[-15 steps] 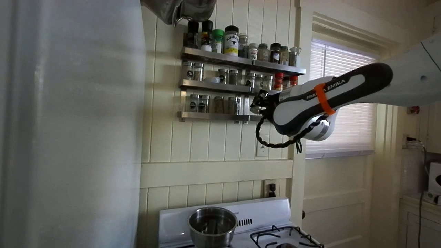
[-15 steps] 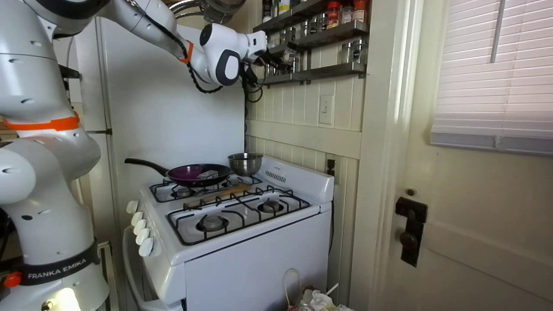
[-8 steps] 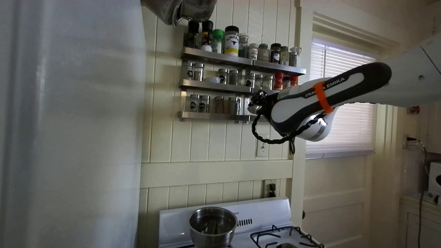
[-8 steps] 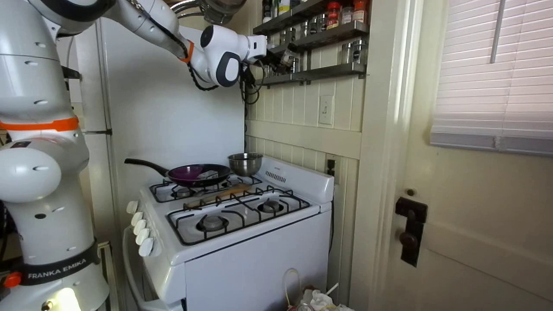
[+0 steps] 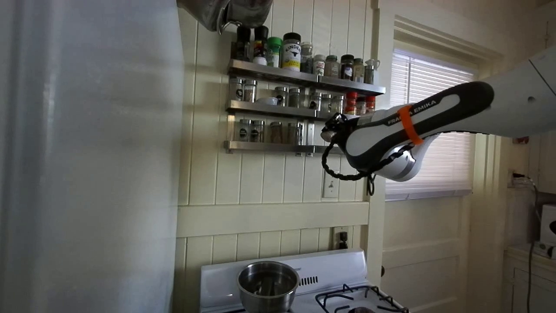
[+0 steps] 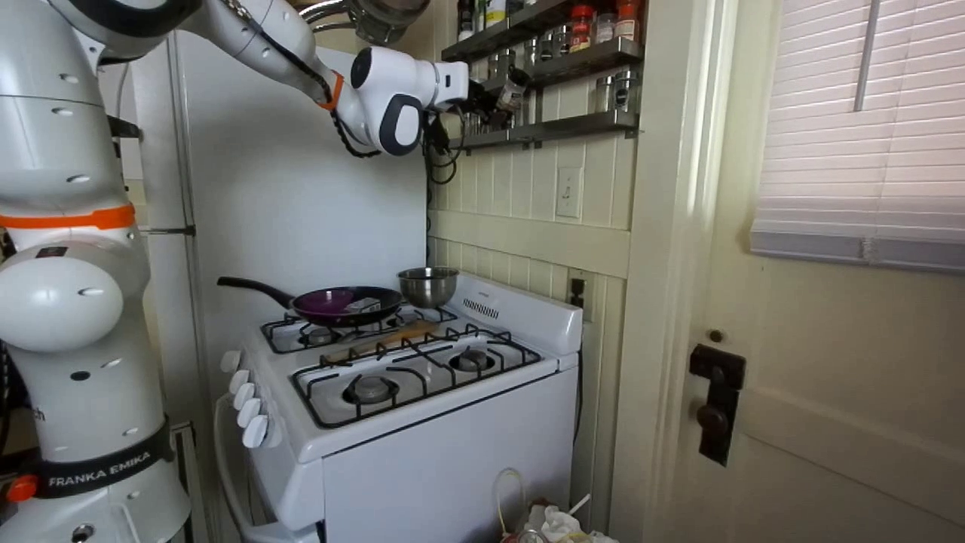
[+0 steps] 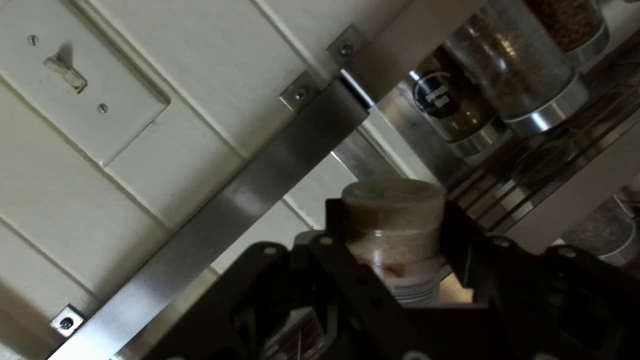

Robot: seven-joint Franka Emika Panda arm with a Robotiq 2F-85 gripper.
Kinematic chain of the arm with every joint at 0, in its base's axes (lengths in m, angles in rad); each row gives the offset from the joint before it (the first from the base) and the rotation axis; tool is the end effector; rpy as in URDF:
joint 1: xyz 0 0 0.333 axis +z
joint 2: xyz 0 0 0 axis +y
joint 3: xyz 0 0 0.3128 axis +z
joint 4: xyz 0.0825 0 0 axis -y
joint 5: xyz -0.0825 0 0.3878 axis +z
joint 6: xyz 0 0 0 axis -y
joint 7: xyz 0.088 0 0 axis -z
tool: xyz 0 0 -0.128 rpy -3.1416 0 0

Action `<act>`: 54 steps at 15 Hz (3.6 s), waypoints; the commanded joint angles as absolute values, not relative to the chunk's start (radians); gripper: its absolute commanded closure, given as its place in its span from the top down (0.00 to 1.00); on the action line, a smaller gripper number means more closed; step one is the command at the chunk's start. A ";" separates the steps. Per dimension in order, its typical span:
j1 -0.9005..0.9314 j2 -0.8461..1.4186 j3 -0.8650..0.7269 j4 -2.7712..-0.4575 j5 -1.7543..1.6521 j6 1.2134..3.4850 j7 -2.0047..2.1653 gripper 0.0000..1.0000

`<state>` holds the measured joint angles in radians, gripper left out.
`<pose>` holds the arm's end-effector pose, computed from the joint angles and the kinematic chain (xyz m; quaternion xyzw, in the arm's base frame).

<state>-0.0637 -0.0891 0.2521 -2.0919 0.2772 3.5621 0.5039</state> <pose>0.5643 0.0772 0.6455 -0.6778 0.2314 -0.6417 0.2742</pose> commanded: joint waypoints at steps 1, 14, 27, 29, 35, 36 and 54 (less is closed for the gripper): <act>-0.024 -0.067 0.227 -2.062 0.208 3.576 0.680 0.25; -0.045 -0.046 0.187 -2.089 0.226 3.624 0.953 0.25; -0.052 -0.001 0.186 -2.015 0.167 3.607 1.060 0.25; -0.054 0.003 0.183 -2.008 0.163 3.604 1.083 0.25; -0.063 0.016 0.167 -1.967 0.110 3.552 1.158 0.25; -0.064 0.017 0.165 -1.961 0.107 3.537 1.162 0.25; -0.102 -0.002 0.109 -1.948 0.158 3.421 0.840 0.25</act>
